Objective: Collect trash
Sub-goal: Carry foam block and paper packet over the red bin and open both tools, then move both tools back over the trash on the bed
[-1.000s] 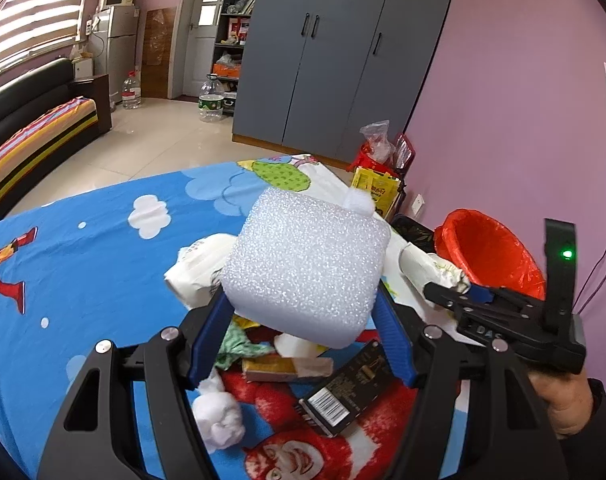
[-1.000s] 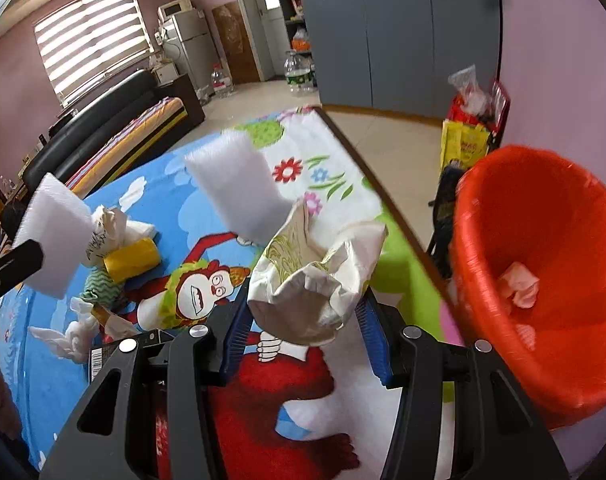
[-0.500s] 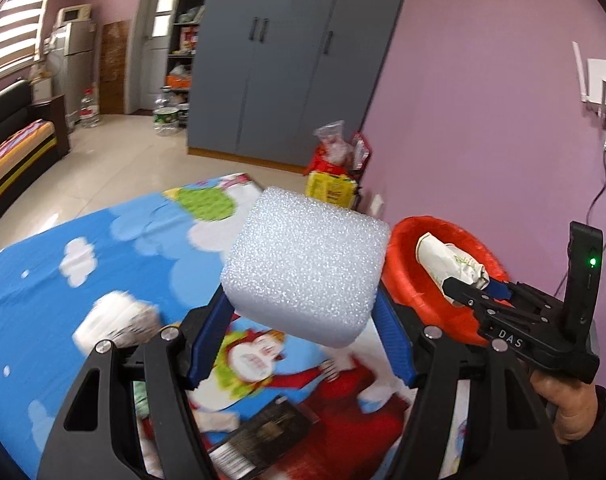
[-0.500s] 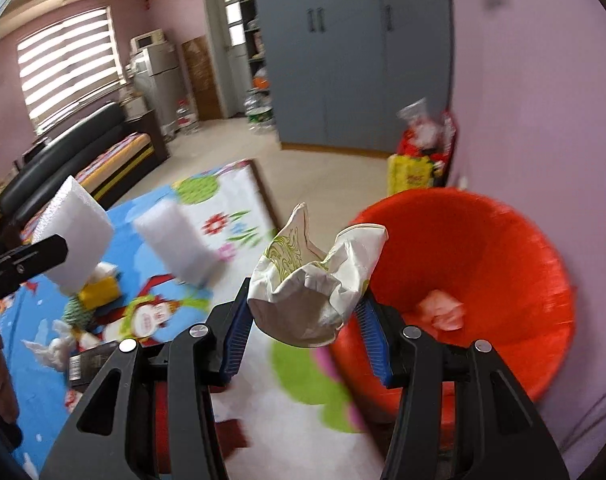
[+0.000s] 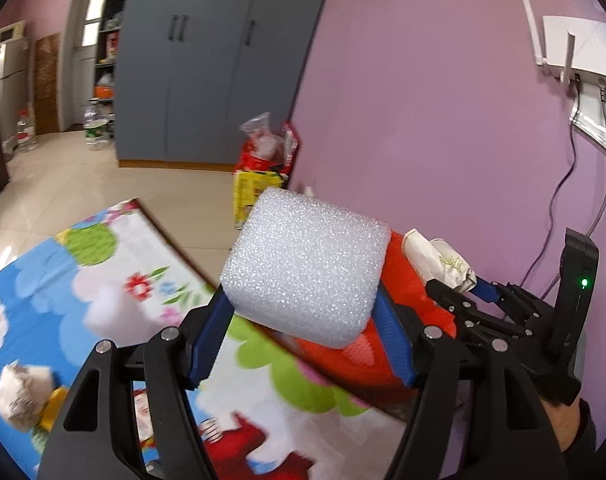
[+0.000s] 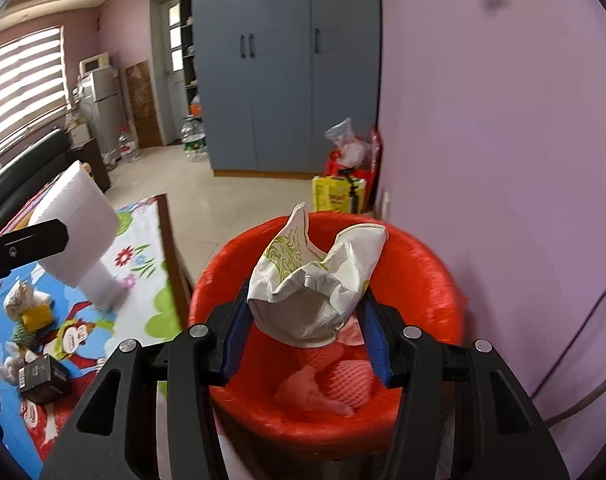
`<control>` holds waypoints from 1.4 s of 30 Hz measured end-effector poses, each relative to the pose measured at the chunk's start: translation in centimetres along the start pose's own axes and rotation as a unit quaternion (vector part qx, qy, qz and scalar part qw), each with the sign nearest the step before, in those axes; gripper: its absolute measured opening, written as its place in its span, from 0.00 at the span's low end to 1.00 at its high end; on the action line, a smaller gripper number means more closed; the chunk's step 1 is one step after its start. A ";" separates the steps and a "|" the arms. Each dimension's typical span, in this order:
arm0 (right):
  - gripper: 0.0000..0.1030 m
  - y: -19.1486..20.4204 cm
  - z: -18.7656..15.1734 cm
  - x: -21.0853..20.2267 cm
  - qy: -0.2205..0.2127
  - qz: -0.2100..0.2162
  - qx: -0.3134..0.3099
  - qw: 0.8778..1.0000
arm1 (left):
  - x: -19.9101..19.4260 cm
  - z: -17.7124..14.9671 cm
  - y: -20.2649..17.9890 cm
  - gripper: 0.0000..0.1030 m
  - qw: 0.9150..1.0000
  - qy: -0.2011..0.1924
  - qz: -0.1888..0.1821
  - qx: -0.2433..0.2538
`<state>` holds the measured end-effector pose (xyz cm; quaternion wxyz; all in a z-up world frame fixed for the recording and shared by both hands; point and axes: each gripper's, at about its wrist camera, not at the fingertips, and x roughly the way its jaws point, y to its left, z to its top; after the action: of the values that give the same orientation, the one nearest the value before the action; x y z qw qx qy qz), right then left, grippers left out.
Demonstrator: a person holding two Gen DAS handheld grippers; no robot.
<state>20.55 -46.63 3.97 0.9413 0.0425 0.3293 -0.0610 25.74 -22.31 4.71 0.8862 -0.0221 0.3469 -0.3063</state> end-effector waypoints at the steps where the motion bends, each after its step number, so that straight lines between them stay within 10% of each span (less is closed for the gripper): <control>1: 0.47 -0.2 0.1 -0.1 -0.001 -0.002 0.001 1.000 | 0.6 0.3 -0.5 0.64 1.000 0.003 -0.006 0.001; 10: 0.49 -1.8 0.4 -0.7 -0.017 -0.017 0.010 1.000 | 4.2 2.1 -3.5 0.65 0.998 0.021 -0.064 0.010; 16: 0.67 -2.0 0.5 -1.0 -0.023 -0.022 0.014 0.999 | 3.9 2.3 -3.4 0.73 0.998 0.016 -0.068 0.001; 42: 0.80 6.1 -0.2 -3.0 -0.033 0.107 -0.007 0.994 | -12.3 -4.4 6.4 0.71 0.986 -0.091 0.106 -0.093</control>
<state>18.97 -40.33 5.89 0.9531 0.0692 0.2919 0.0414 19.30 -9.42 7.14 0.9356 -0.0956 0.2923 -0.1736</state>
